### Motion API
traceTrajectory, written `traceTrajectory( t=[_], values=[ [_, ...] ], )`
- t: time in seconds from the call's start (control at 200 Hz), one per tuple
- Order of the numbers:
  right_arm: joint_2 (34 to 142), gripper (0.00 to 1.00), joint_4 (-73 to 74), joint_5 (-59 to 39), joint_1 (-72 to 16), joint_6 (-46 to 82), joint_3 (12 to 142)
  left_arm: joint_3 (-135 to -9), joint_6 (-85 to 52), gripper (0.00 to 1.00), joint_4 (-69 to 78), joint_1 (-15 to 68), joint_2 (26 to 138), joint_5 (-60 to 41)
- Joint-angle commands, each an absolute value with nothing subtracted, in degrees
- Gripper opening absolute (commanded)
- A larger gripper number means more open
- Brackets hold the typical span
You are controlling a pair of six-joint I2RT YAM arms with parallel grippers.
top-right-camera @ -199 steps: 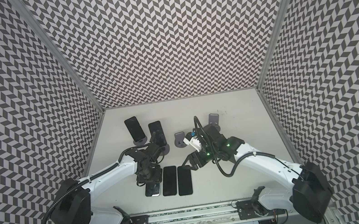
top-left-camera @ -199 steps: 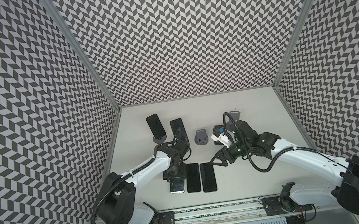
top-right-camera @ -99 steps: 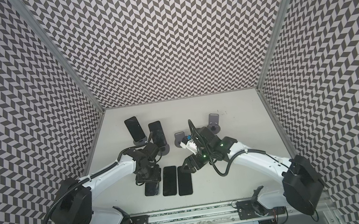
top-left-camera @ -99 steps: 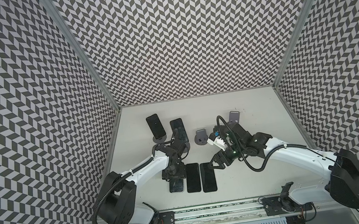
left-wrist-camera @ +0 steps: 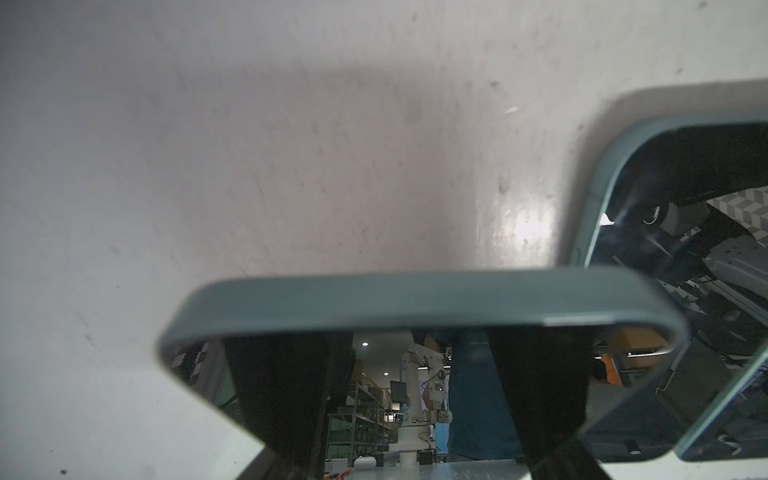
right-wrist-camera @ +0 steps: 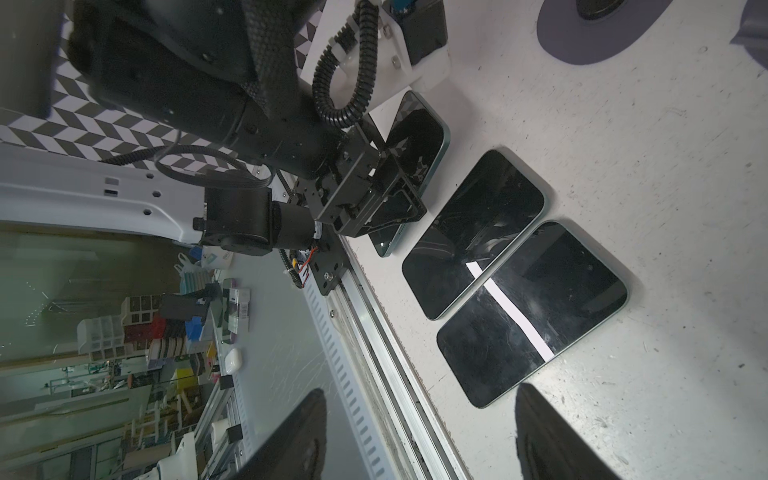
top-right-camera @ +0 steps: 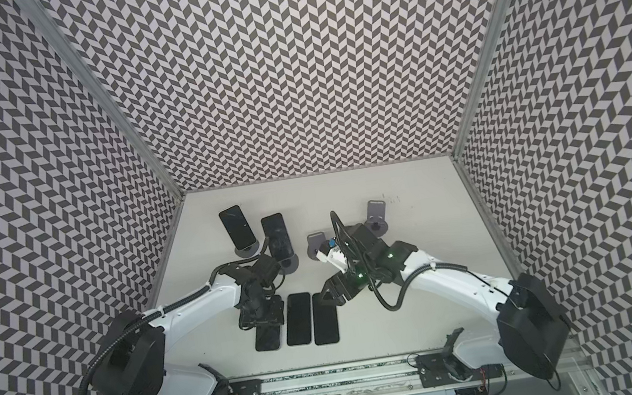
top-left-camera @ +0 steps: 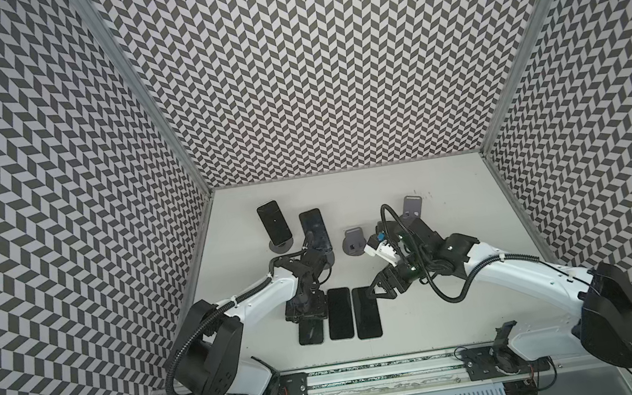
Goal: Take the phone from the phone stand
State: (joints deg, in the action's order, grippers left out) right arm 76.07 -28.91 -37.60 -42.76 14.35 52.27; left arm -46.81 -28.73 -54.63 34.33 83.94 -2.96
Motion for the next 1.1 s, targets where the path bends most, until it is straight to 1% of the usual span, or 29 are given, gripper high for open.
traceTrajectory(
  t=[0.0,1.097],
  values=[
    [75.2,0.70,-28.6,-38.5,-43.2,13.0,52.1,-47.2,-27.5,0.64,-53.8,33.6,85.1,-3.7],
    [76.8,0.70,-28.6,-38.2,-43.2,12.3,52.2,-47.0,-26.7,0.68,-49.9,31.5,88.9,-5.6]
  ],
)
